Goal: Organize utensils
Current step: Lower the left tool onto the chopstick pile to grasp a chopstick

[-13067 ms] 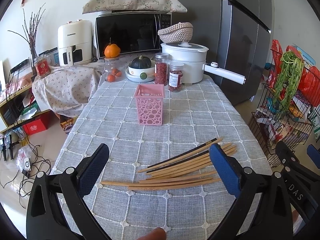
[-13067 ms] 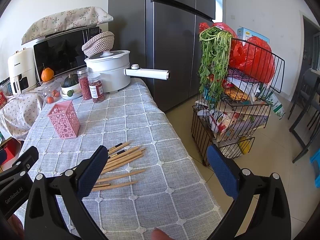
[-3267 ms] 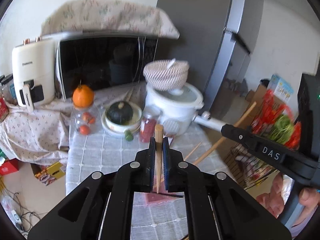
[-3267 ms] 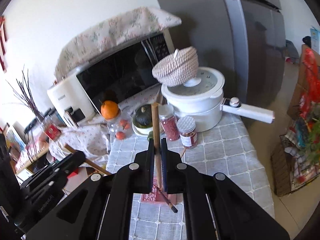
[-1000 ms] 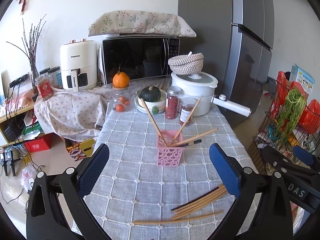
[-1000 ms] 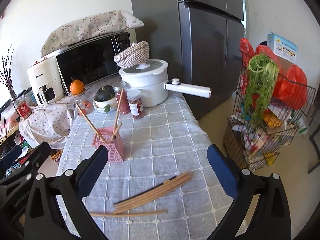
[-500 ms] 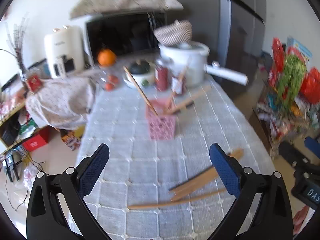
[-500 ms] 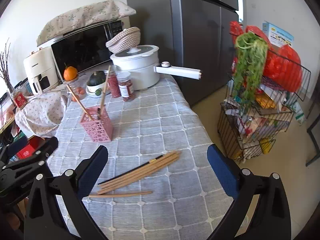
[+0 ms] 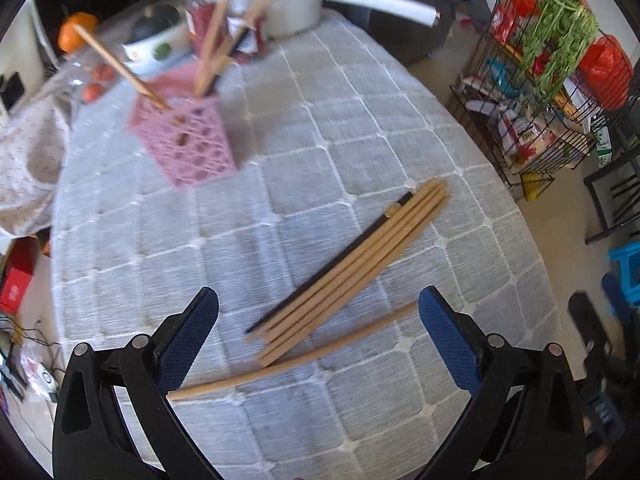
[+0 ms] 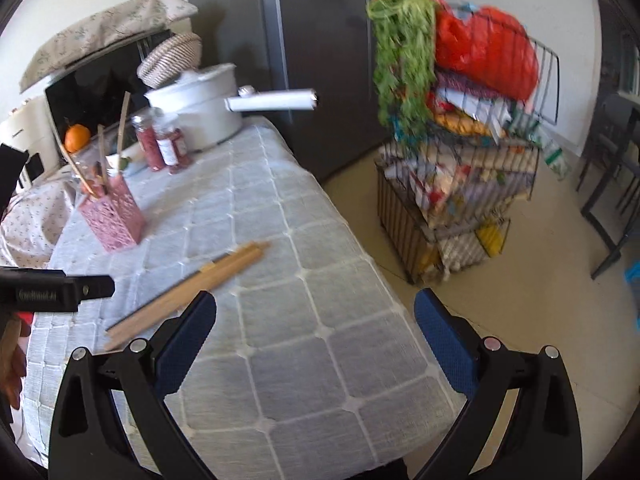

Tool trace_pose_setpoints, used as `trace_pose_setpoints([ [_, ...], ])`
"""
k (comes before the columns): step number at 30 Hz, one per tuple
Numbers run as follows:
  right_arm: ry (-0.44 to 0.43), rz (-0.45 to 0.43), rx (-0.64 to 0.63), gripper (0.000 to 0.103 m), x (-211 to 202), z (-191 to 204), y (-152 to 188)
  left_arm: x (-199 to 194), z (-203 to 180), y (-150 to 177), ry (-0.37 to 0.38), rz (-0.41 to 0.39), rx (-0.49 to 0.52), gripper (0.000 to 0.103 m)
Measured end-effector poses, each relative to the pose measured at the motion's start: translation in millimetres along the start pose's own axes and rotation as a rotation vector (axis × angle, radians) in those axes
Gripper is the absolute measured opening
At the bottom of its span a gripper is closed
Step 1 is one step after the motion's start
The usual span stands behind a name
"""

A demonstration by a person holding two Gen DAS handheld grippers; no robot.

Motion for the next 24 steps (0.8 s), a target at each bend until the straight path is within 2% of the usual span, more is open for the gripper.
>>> trace_pose_setpoints([
  [6,-0.06,0.077,0.093,0.097,13,-12,10,28,-37,-9,-0.001,0.029,0.062,0.096],
  [8,-0.075,0.093,0.114,0.097,15,-13,12,35,-48,-13,-0.028,0.0,0.085,0.095],
  [11,-0.116,0.124,0.136,0.097,20,-13,14,48,-60,-22,-0.077,-0.033,0.114,0.084],
  [13,-0.136,0.143,0.14,0.097,23,-12,15,63,-64,-30,-0.092,0.004,0.116,0.078],
  [18,-0.172,0.167,0.156,0.097,26,-12,18,83,-65,-52,-0.104,0.093,0.103,0.076],
  [22,-0.208,0.204,0.184,0.097,31,-13,21,98,-64,-59,-0.108,0.191,0.109,0.068],
  [24,-0.222,0.217,0.203,0.097,33,-15,22,103,-63,-59,-0.113,0.208,0.119,0.066],
])
Point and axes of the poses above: each gripper's, at about its wrist camera, not at the fingertips, and x roughly the way its jaws point, z to its left, y to its underside, the point moved 5 cm from there along x, roughly the way its jaws point, and after that the axes turned 15 degrees about -x, right-handed, at the moved point
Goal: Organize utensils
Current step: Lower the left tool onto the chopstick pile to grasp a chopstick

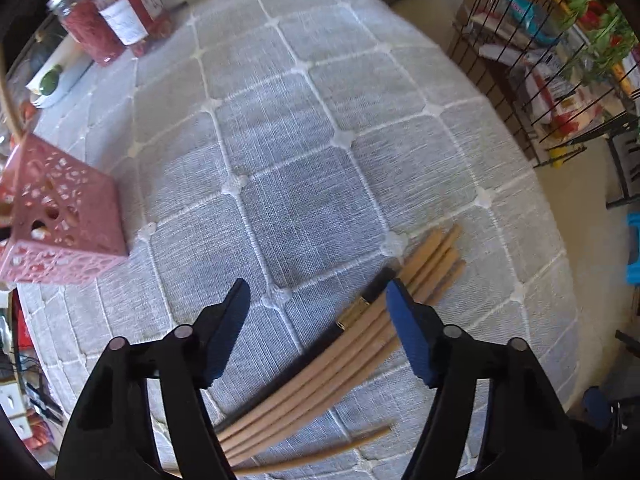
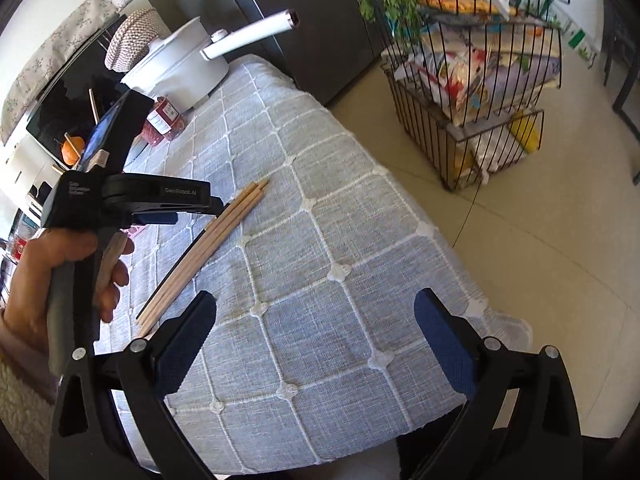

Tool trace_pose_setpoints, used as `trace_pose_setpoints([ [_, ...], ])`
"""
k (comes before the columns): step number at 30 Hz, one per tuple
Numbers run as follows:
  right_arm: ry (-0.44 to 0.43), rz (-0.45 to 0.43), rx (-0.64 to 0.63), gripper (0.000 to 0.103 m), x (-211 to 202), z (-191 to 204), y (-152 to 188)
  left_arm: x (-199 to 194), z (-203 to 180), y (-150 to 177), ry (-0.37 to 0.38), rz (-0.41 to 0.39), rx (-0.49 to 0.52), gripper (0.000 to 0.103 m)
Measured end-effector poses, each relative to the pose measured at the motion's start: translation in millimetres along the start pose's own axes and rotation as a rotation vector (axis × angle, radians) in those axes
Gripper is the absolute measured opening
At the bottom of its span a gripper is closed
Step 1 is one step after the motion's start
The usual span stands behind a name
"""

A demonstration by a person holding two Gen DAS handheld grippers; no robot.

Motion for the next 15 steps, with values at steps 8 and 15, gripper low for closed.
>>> trace_pose_setpoints([
  [8,-0.013,0.029,0.008,0.097,7,2,1,0,2,-5,0.024,0.014,0.036,0.056],
  [15,-0.012,0.046,0.01,0.097,11,2,1,3,2,7,0.013,0.052,0.113,0.04],
])
Point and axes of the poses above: each gripper's, at about its wrist camera, not at the fingertips, and x roughly the way its jaws point, z to its left, y to its underside, the point moved 5 cm from there along x, roughly the way its jaws point, and after that the axes turned 15 degrees about -x, right-handed, at the moved point
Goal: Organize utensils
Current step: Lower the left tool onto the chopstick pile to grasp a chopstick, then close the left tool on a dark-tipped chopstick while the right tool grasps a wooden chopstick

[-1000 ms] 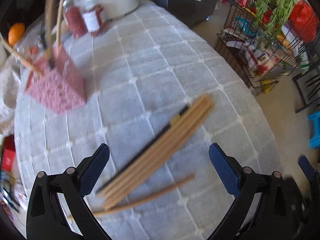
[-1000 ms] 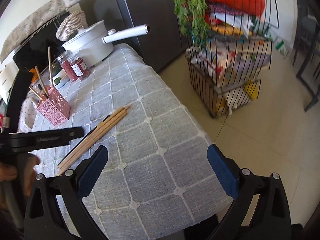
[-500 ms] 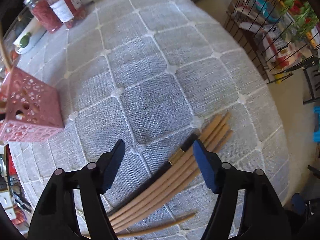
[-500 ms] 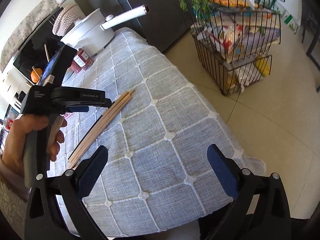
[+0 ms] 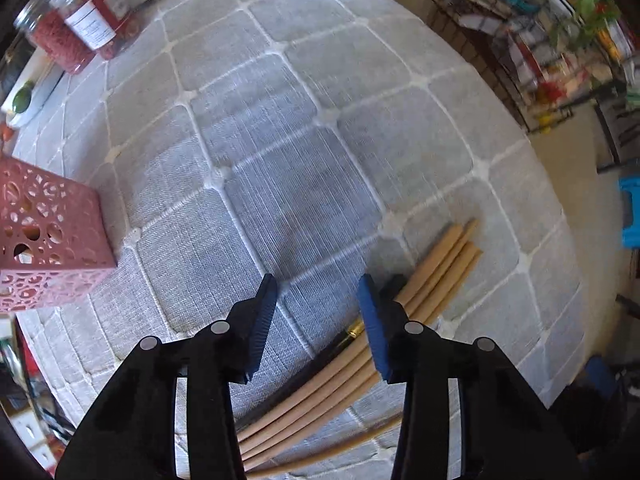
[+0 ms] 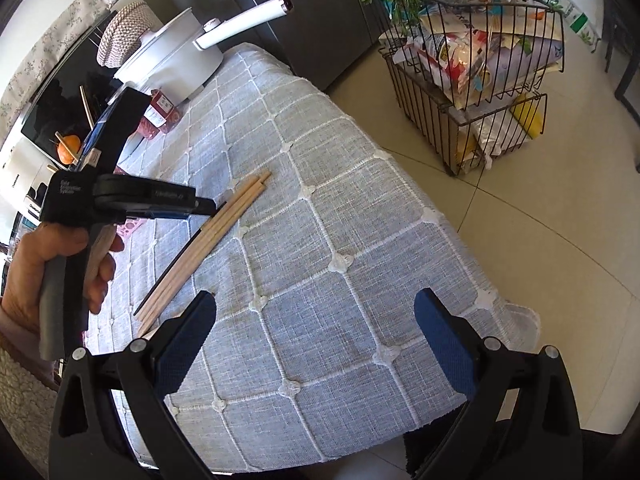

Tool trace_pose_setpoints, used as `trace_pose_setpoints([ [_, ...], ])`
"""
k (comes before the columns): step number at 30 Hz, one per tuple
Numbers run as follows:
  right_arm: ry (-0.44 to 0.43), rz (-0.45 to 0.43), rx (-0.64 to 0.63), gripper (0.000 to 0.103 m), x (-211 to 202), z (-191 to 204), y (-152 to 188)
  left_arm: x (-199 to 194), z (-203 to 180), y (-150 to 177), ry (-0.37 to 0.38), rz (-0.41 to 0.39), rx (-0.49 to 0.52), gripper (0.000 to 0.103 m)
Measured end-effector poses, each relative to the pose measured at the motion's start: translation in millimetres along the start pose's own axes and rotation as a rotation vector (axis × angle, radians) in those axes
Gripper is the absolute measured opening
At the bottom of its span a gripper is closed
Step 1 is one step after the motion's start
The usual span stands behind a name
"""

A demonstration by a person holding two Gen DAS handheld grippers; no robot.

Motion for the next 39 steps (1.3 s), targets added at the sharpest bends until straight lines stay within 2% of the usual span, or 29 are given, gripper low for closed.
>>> trace_pose_setpoints([
  [7,0.014,-0.001,-0.011,0.097,1,3,0,-13,-2,6,0.059,-0.021,0.011,0.04],
  [14,0.019,0.0,-0.021,0.097,2,4,0,-9,-1,14,0.068,0.006,0.029,0.042],
  [21,0.026,0.007,-0.017,0.097,4,2,0,-1,8,7,0.051,0.011,0.026,0.04],
  [26,0.02,0.021,-0.013,0.097,8,2,1,0,-1,15,-0.002,-0.01,0.113,0.04],
  [27,0.019,0.021,-0.014,0.097,8,2,1,0,0,14,0.0,-0.009,0.102,0.04],
  [28,0.022,0.015,-0.016,0.097,7,3,0,0,0,13,0.002,-0.012,0.094,0.033],
  [29,0.031,0.006,-0.017,0.097,6,3,-1,-2,1,13,-0.012,-0.028,0.102,0.03],
  [31,0.056,-0.015,-0.016,0.097,3,1,-4,-4,3,14,-0.026,-0.055,0.11,0.012],
  [34,0.084,-0.031,-0.012,0.097,2,0,-12,-10,6,19,-0.005,-0.109,0.089,0.01],
  [37,0.127,-0.073,-0.019,0.097,-3,2,-27,-33,12,32,0.01,-0.228,0.096,0.008],
  [39,0.156,-0.075,-0.029,0.097,-1,5,-37,-59,15,44,0.004,-0.337,0.106,0.008],
])
Point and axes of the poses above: each gripper's, at about its wrist camera, not at the fingertips, and x roughly the way its jaws point, z to its left, y to its underside, the point moved 5 cm from there along x, roughly the way its jaws point, and after that the axes turned 15 degrees about -x, right-handed, at the moved point
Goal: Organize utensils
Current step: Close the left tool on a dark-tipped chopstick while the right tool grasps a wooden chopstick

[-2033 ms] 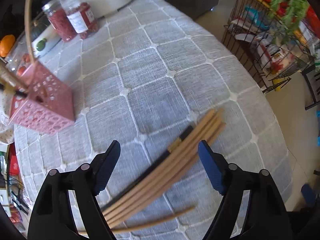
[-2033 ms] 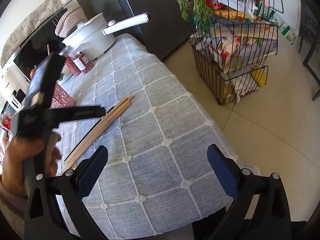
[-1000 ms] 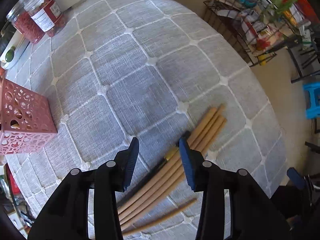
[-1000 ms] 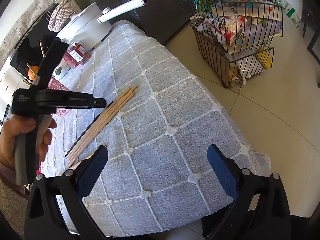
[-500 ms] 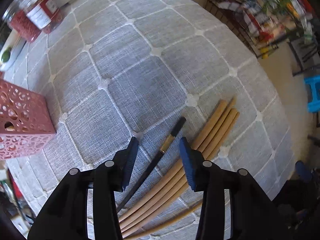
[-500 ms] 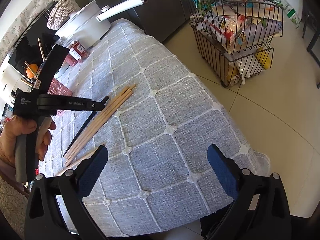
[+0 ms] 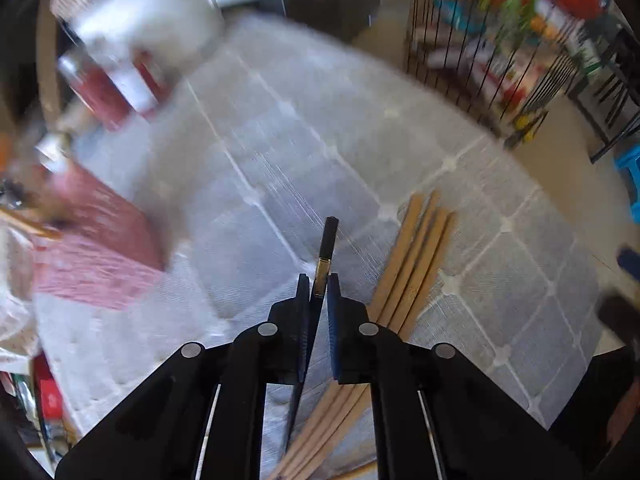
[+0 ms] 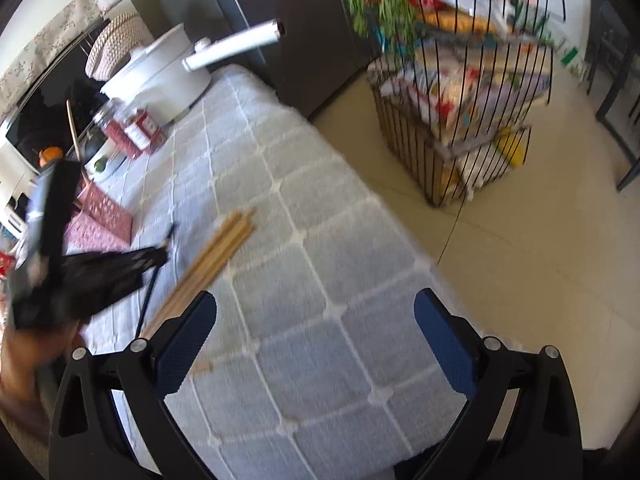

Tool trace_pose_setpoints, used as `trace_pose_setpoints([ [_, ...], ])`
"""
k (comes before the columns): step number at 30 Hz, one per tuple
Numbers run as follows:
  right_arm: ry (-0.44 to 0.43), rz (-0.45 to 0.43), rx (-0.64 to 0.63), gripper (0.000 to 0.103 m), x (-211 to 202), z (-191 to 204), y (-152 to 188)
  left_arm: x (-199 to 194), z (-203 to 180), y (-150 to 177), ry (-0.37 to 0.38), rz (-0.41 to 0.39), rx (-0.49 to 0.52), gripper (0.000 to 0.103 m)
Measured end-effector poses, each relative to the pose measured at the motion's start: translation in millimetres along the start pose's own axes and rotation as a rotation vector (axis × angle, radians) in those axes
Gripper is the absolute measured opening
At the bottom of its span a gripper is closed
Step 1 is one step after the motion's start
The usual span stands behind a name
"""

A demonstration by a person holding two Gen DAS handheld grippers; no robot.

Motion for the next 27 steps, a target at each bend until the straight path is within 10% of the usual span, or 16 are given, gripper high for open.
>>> trace_pose_setpoints([
  [6,-0.197,0.175,0.106,0.075,25,30,-8,-91,24,16,-0.017,-0.238,-0.001,0.006],
  [18,-0.321,0.174,-0.995,0.072,21,178,35,-199,101,66,0.006,-0.433,-0.187,0.006],
  [27,-0.342,0.241,-1.161,0.064,52,175,69,-210,123,83,0.044,-0.451,-0.27,0.006],
])
Point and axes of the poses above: each gripper's, at about its wrist camera, not at the fingertips, and x roughly the way its jaws point, z to its left, y to its underside, the point moved 5 cm from there along x, roughly the way its jaws point, and after that the axes turned 15 degrees about -x, right-handed, at the moved point
